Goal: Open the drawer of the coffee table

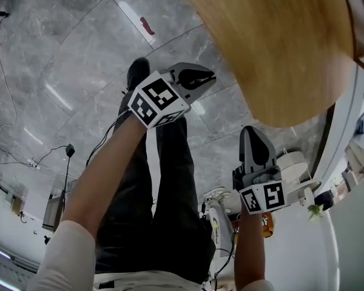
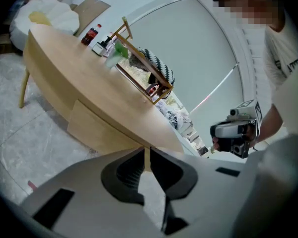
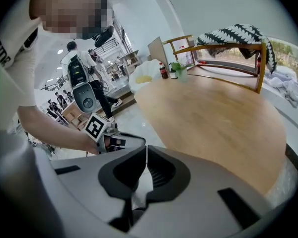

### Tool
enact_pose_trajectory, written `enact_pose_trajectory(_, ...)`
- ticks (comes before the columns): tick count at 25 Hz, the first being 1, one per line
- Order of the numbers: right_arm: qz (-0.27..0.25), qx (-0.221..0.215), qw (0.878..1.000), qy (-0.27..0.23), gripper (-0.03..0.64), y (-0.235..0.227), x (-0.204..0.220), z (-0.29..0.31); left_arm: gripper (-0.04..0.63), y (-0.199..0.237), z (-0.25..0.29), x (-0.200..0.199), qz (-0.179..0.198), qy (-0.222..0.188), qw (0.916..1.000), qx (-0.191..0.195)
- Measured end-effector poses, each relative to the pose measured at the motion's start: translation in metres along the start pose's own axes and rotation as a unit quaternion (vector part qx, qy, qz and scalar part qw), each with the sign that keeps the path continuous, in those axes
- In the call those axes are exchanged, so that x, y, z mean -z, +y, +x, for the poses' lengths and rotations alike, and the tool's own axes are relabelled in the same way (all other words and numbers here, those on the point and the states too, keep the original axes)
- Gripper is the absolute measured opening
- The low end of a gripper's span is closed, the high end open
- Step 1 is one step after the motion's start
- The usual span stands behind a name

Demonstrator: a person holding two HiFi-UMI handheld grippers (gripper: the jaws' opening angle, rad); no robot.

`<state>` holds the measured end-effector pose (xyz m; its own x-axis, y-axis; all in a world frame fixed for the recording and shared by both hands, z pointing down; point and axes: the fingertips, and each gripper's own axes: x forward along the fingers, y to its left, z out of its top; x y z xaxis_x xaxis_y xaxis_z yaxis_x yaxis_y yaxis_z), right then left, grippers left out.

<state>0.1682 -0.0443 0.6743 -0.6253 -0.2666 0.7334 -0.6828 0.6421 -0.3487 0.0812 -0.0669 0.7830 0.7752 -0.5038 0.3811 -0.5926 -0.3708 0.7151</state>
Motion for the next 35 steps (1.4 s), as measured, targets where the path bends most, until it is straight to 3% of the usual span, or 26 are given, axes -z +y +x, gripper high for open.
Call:
enact_pose_trajectory(10, -0.008, -0.016, 1.000, 0.013, 0.020, -0.002, 0.026, 0.044, 0.136, 0.046, 0.035, 0.043, -0.075, -0.004, 0.9970, 0.017)
enact_pose_trajectory(19, 0.003, -0.023, 1.000, 0.010, 0.020, -0.005, 0.039, 0.066, 0.270, 0.064, 0.078, 0.066, -0.165, -0.013, 0.9816, 0.096)
enact_pose_trajectory(24, 0.021, -0.022, 0.999, 0.014, 0.020, -0.007, 0.048, 0.071, 0.328, 0.060, 0.095, 0.083, -0.175, 0.015, 0.9733, 0.148)
enact_pose_trajectory(35, 0.044, -0.027, 0.999, 0.014, 0.020, -0.008, 0.054, 0.082, 0.353, 0.075, 0.127, 0.087, -0.172, 0.005, 0.9688, 0.178)
